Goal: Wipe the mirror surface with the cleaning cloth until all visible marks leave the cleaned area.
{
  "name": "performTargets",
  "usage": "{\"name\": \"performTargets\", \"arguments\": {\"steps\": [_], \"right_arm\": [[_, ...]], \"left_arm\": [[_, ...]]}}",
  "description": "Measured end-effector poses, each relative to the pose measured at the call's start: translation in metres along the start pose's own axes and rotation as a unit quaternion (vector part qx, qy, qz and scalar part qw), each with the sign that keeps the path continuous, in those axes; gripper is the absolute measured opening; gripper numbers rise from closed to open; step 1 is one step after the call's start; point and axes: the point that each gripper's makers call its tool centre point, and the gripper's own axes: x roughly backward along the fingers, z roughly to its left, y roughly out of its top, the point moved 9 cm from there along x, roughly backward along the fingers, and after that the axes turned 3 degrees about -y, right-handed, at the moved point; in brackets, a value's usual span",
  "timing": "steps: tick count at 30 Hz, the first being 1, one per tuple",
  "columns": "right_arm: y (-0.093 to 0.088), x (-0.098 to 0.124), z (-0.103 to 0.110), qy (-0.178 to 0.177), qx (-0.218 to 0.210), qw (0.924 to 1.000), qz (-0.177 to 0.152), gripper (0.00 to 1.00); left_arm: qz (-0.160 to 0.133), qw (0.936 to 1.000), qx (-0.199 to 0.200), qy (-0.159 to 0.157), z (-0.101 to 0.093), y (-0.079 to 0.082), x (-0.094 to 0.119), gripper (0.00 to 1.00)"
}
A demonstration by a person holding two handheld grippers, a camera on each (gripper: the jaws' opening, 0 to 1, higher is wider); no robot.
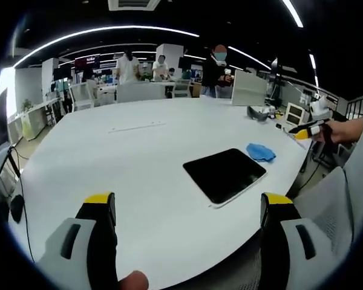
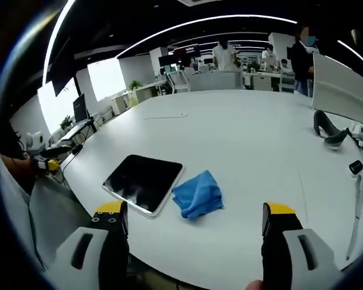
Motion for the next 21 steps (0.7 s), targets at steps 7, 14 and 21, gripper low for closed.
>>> {"name": "performTargets", "arguments": {"steps": [7,14,21], "right_arm": [[-0.001,-0.011,0.002,-0.018,0.002,0.9998,-0.002,0.94],[-0.001,-0.021,0.010,-0.017,0.013,0.9993,-0.029,0.90],[0.005,-0.031,0.014,-0.018,0.022,0.9982,-0.052,0.90]], "left_arm": [[-0.013,0.9998,0.013,0.008,0.000,-0.006,-0.006,0.99],[-0.008,0.9998,0.017,0.012,0.004,-0.010,-0.007,0.99],[-0.005,0.9998,-0.012,0.014,0.000,-0.011,-0.010,0.97]]}}
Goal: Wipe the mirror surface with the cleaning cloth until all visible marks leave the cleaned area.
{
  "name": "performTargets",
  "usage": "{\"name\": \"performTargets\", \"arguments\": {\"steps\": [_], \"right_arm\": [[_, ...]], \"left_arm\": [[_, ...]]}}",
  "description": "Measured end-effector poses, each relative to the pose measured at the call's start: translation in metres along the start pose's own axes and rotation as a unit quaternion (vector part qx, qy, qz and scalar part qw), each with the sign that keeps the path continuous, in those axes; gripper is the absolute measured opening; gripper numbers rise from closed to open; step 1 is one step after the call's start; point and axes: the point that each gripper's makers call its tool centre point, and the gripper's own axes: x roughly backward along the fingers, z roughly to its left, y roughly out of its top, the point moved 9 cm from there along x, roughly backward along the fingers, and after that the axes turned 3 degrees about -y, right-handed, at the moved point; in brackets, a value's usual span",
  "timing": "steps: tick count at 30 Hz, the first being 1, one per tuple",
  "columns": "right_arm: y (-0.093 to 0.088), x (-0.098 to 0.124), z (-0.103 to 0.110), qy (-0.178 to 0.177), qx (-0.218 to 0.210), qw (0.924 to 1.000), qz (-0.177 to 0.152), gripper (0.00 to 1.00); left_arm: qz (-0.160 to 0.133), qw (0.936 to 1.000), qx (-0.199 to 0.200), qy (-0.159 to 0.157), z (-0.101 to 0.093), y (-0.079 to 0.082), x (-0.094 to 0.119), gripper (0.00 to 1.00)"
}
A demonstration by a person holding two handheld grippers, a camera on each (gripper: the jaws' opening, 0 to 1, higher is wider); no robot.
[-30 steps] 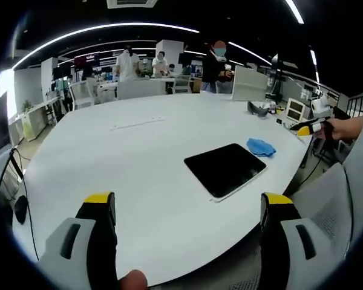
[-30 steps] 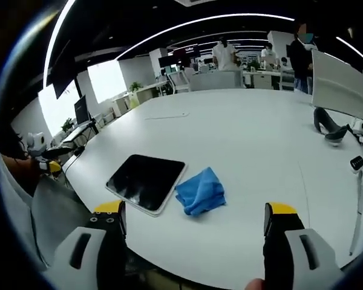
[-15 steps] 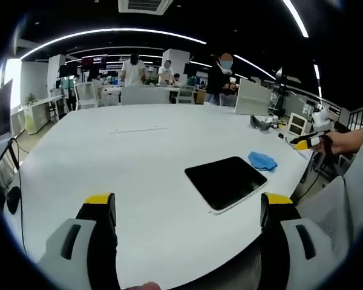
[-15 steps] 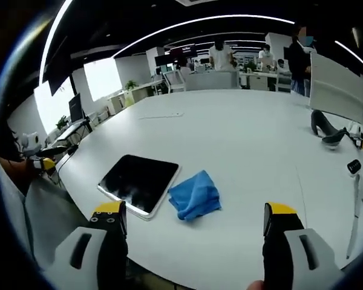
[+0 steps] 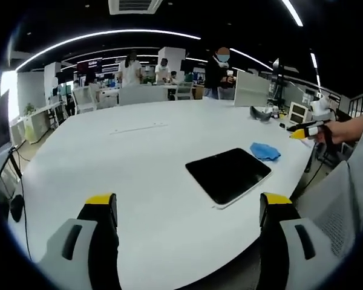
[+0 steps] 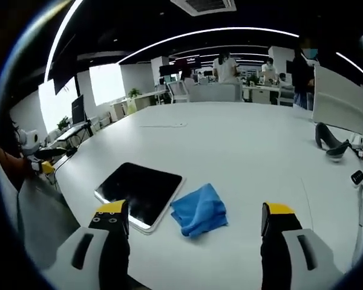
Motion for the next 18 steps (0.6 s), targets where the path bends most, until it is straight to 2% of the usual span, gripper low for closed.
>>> {"name": "performTargets", "arguments": {"steps": [2,4,5,6,7,10,11,14,16,18], "right_arm": [[0.000,-0.003,0.000,-0.001,0.001,1.0000,0.006,0.90],[0.000,-0.006,-0.004,-0.006,0.021,0.9998,0.005,0.88],[-0.004,-0.007,-0.007,-0.010,0.048,0.9986,0.021,0.87],[-0.008,-0.008,-0.008,-0.012,0.054,0.9976,0.040,0.86],[-0.013,-0.011,-0.009,-0.006,0.058,0.9969,0.053,0.84],[-0.020,-0.015,-0.010,0.001,0.059,0.9967,0.056,0.75],[-0.022,-0.016,-0.010,0.005,0.052,0.9967,0.061,0.74],[-0.029,-0.027,-0.012,0.016,-0.008,0.9977,0.066,0.68],[-0.031,-0.033,-0.016,0.007,-0.031,0.9968,0.073,0.59],[-0.033,-0.040,-0.019,0.002,-0.048,0.9961,0.074,0.54]], "left_arm": [[-0.004,1.0000,0.004,0.005,0.002,0.000,0.000,0.97],[-0.005,0.9999,0.007,0.009,0.003,0.000,0.001,0.97],[-0.005,0.9999,0.006,0.010,0.003,0.000,0.001,0.96],[-0.005,0.9999,0.005,0.011,0.003,0.000,0.001,0.96],[-0.005,0.9999,0.004,0.011,0.003,0.000,0.001,0.96],[-0.003,0.9999,0.004,0.012,0.003,0.000,0.001,0.95],[-0.003,0.9999,0.004,0.013,0.003,0.000,0.001,0.95],[0.001,0.9999,0.004,0.013,0.003,-0.001,0.000,0.95],[0.001,0.9999,0.004,0.011,0.004,-0.001,-0.001,0.95],[0.004,0.9999,0.004,0.012,0.004,-0.002,-0.001,0.95]]}}
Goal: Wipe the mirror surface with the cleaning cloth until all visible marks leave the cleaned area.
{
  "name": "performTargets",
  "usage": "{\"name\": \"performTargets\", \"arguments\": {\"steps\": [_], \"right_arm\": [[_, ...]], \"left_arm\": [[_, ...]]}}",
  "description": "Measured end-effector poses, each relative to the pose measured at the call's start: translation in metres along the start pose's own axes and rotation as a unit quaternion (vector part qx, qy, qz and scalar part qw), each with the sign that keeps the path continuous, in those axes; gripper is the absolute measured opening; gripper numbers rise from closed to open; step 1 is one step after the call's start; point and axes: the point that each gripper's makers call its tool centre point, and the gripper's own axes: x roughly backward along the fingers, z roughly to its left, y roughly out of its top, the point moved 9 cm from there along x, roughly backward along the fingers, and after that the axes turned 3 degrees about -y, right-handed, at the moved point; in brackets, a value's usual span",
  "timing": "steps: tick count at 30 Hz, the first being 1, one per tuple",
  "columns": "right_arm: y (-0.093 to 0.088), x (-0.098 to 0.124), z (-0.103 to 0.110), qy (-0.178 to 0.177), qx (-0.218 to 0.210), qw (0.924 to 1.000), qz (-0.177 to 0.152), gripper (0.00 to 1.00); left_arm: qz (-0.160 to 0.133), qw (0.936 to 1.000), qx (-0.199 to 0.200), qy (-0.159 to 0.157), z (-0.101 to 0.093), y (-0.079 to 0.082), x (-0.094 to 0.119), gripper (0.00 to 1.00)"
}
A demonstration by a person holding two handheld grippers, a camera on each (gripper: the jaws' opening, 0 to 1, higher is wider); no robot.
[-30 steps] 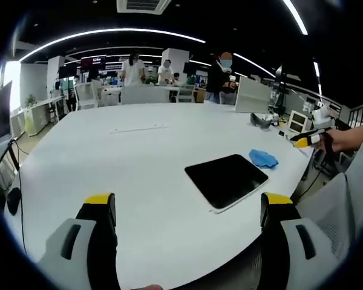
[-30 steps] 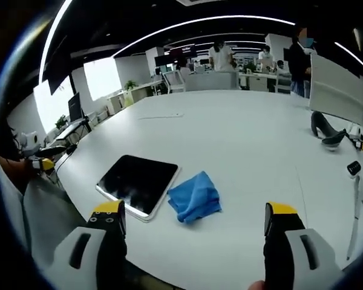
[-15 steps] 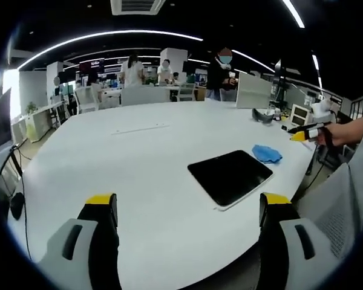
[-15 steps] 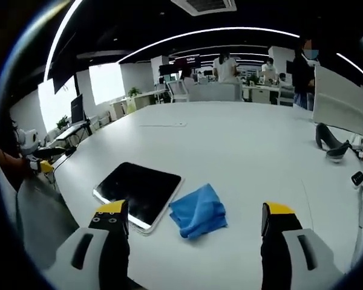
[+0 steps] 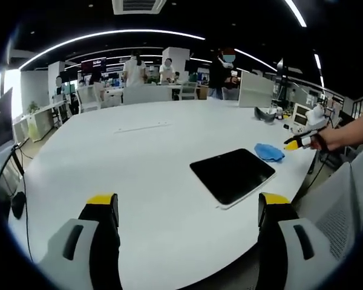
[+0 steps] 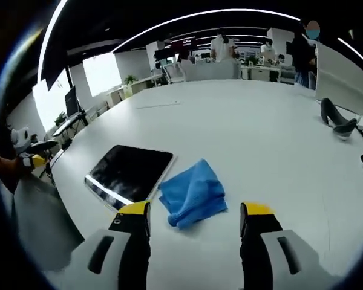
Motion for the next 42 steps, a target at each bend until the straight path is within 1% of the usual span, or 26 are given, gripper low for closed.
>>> {"name": "performTargets", "arguments": {"steps": [3,5,6,9,12,13,15,16,17,19,22,25,28,29,31,32,33,35,36,38,39,41,42], "right_arm": [[-0.002,-0.011,-0.003,-0.009,-0.005,0.9998,0.014,0.42],[-0.002,-0.018,-0.003,-0.013,-0.003,0.9996,0.026,0.40],[-0.001,-0.021,-0.003,-0.017,-0.002,0.9995,0.026,0.39],[0.002,-0.029,-0.001,-0.027,0.005,0.9990,0.034,0.31],[0.007,-0.036,0.003,-0.030,-0.003,0.9991,0.031,0.29],[0.009,-0.036,0.005,-0.033,0.003,0.9989,0.033,0.26],[0.014,-0.036,0.010,-0.035,0.008,0.9990,0.024,0.18],[0.015,-0.036,0.012,-0.033,0.006,0.9992,0.022,0.16],[0.017,-0.038,0.015,-0.028,0.012,0.9994,0.018,0.17],[0.017,-0.041,0.020,-0.021,0.028,0.9990,0.028,0.18],[0.012,-0.048,0.018,-0.028,0.039,0.9978,0.046,0.18],[0.011,-0.050,0.019,-0.029,0.047,0.9972,0.051,0.17],[0.019,-0.047,0.025,-0.032,0.068,0.9962,0.043,0.17],[0.023,-0.044,0.029,-0.030,0.090,0.9950,0.032,0.17],[0.024,-0.044,0.033,-0.017,0.105,0.9940,0.029,0.16],[0.021,-0.047,0.034,-0.012,0.113,0.9925,0.044,0.16],[0.018,-0.050,0.032,-0.018,0.119,0.9909,0.060,0.18],[0.012,-0.053,0.024,-0.041,0.129,0.9876,0.080,0.20],[0.012,-0.055,0.021,-0.050,0.129,0.9869,0.083,0.19],[0.011,-0.057,0.020,-0.043,0.122,0.9882,0.083,0.18],[0.009,-0.059,0.020,-0.036,0.122,0.9881,0.085,0.19],[0.009,-0.060,0.023,-0.030,0.143,0.9853,0.088,0.20],[0.009,-0.060,0.022,-0.042,0.179,0.9791,0.088,0.18]], "left_arm": [[0.004,1.0000,-0.002,0.000,0.000,-0.001,-0.001,0.95],[0.006,1.0000,-0.002,-0.002,-0.001,-0.001,-0.001,0.94],[0.006,1.0000,-0.003,-0.001,0.000,-0.001,-0.001,0.94],[0.007,1.0000,-0.003,-0.001,0.000,-0.001,0.000,0.94],[0.007,1.0000,-0.003,-0.001,-0.001,-0.002,0.000,0.94],[0.008,1.0000,-0.003,-0.001,-0.001,-0.002,0.000,0.94],[0.009,1.0000,-0.004,-0.002,-0.001,-0.002,0.000,0.94],[0.009,0.9999,-0.004,-0.002,0.000,-0.002,0.000,0.93],[0.010,0.9999,-0.004,-0.002,0.000,-0.002,0.000,0.93],[0.010,0.9999,-0.005,-0.003,0.000,-0.002,0.000,0.93],[0.012,0.9999,-0.005,-0.004,0.000,-0.003,0.000,0.93],[0.015,0.9999,-0.006,-0.006,0.000,-0.003,0.000,0.93],[0.017,0.9998,-0.007,-0.007,0.000,-0.004,-0.001,0.93],[0.018,0.9998,-0.006,-0.008,0.000,-0.004,-0.001,0.93],[0.019,0.9998,-0.007,-0.008,0.000,-0.004,-0.001,0.92],[0.020,0.9997,-0.008,-0.009,0.000,-0.004,-0.001,0.92],[0.020,0.9997,-0.008,-0.010,0.000,-0.004,-0.001,0.92],[0.020,0.9997,-0.008,-0.010,0.000,-0.004,-0.001,0.92],[0.020,0.9997,-0.008,-0.009,-0.001,-0.004,-0.002,0.92],[0.020,0.9997,-0.008,-0.009,0.000,-0.004,-0.002,0.92],[0.020,0.9997,-0.008,-0.009,0.000,-0.004,-0.002,0.92],[0.020,0.9997,-0.008,-0.008,-0.001,-0.004,-0.002,0.91],[0.020,0.9997,-0.008,-0.008,-0.001,-0.004,-0.002,0.91]]}}
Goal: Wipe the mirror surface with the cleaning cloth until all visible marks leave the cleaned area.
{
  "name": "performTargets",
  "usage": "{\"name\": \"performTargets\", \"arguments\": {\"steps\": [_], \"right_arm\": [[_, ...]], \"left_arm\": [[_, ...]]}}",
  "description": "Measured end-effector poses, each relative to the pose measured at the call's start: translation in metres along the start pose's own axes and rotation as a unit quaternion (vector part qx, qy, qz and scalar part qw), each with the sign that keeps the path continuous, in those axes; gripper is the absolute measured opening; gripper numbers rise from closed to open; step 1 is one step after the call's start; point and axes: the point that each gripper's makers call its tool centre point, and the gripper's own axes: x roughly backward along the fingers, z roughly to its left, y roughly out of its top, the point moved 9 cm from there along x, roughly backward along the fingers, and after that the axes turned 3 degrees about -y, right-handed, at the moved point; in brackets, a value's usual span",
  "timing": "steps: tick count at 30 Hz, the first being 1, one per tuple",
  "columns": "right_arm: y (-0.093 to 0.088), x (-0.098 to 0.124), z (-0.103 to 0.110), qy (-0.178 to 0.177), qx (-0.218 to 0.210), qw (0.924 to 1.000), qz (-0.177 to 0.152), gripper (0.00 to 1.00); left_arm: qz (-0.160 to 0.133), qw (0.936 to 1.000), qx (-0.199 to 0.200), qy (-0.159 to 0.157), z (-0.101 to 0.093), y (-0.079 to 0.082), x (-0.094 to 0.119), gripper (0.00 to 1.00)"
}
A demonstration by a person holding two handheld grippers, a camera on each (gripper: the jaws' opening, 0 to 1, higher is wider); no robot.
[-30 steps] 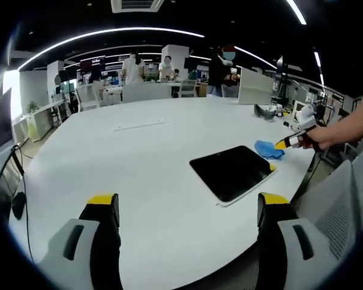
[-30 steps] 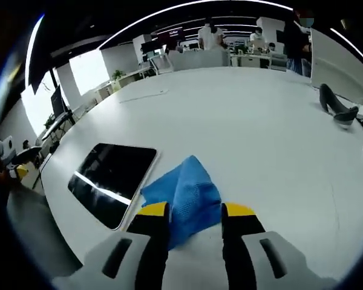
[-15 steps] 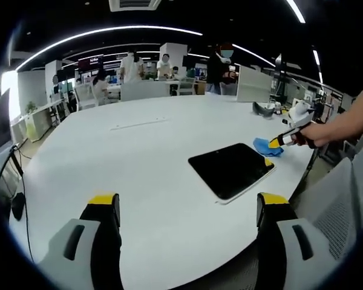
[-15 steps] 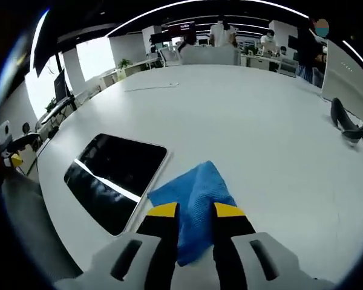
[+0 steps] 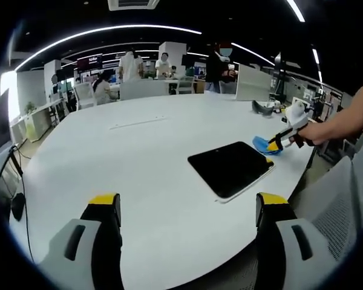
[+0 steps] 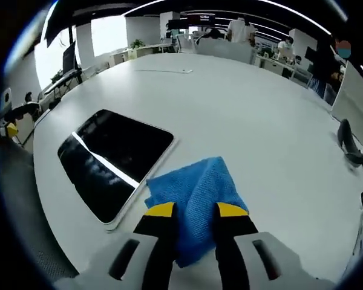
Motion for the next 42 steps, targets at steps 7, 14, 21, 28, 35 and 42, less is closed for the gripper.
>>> {"name": "performTargets", "arguments": {"steps": [7,14,21,28,35,42], "right_arm": [[0.001,0.000,-0.003,-0.006,-0.038,0.9991,0.017,0.03],[0.017,0.009,-0.015,-0.015,-0.137,0.9903,0.010,0.03],[0.051,0.027,-0.016,0.010,-0.190,0.9813,-0.027,0.03],[0.076,0.018,0.007,0.043,-0.219,0.9740,-0.042,0.02],[0.077,-0.006,0.032,0.043,-0.213,0.9757,-0.026,0.02],[0.066,-0.022,0.042,0.028,-0.206,0.9781,-0.011,0.02]], "left_arm": [[0.000,1.0000,0.000,0.001,0.000,0.000,0.000,0.91],[-0.001,1.0000,-0.002,0.002,-0.001,0.000,0.000,0.90],[-0.002,1.0000,-0.005,0.002,-0.001,0.000,0.000,0.90],[-0.003,1.0000,-0.002,-0.002,-0.002,0.000,0.000,0.91],[-0.003,0.9999,-0.002,-0.010,-0.004,0.000,0.001,0.91],[0.002,0.9998,-0.003,-0.017,-0.005,-0.003,0.001,0.91]]}}
